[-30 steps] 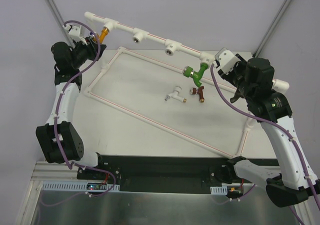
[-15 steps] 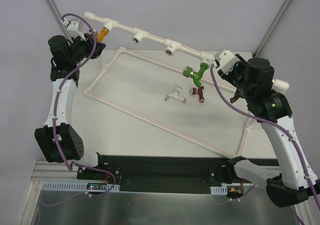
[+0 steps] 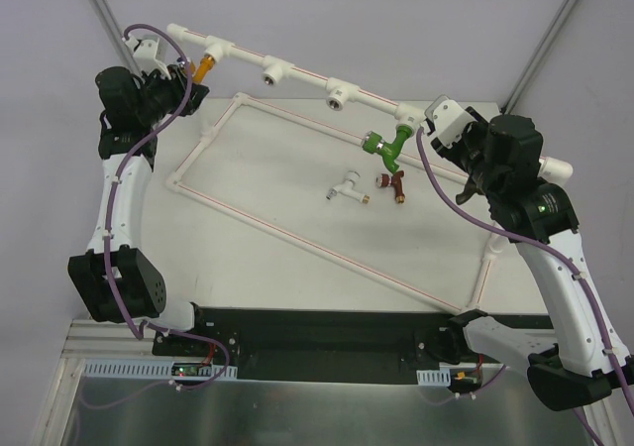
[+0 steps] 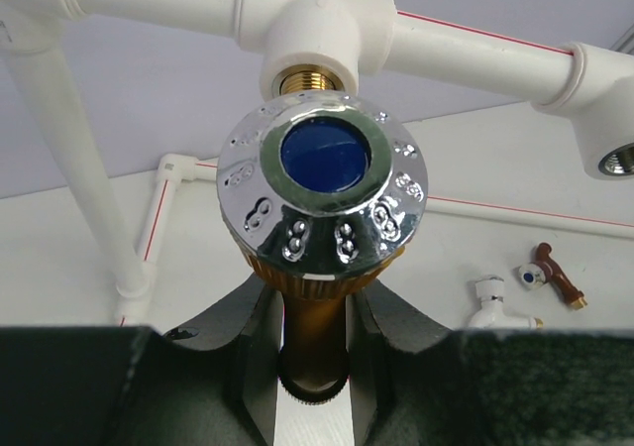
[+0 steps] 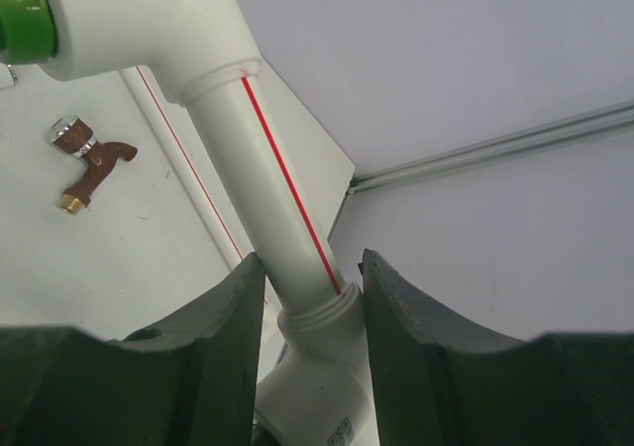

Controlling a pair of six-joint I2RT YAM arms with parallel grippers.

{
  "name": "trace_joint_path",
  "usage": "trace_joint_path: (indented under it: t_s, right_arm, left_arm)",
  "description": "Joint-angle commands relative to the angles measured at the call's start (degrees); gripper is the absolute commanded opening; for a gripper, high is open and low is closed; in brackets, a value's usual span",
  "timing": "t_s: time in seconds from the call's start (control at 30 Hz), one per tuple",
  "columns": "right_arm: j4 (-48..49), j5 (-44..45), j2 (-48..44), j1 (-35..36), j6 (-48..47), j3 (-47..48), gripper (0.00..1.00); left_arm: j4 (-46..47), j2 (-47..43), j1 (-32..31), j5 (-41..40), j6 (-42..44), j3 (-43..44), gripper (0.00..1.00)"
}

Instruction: Install the water faucets

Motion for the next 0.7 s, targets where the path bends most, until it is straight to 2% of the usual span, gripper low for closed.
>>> trace_joint_path:
  t_s: [0.0, 0.67]
  right_arm:
    - [4.2, -2.7, -0.5, 1.3, 3.4, 0.5, 0.02]
    - [4.0, -2.7, -0.6, 1.5, 3.3, 0.6, 0.02]
  left_arm:
    - [3.2, -0.9, -0.5, -2.1, 4.4, 3.5, 0.0]
    - [-0.4, -2.5, -5.1, -6.6, 27.7, 1.7, 0.0]
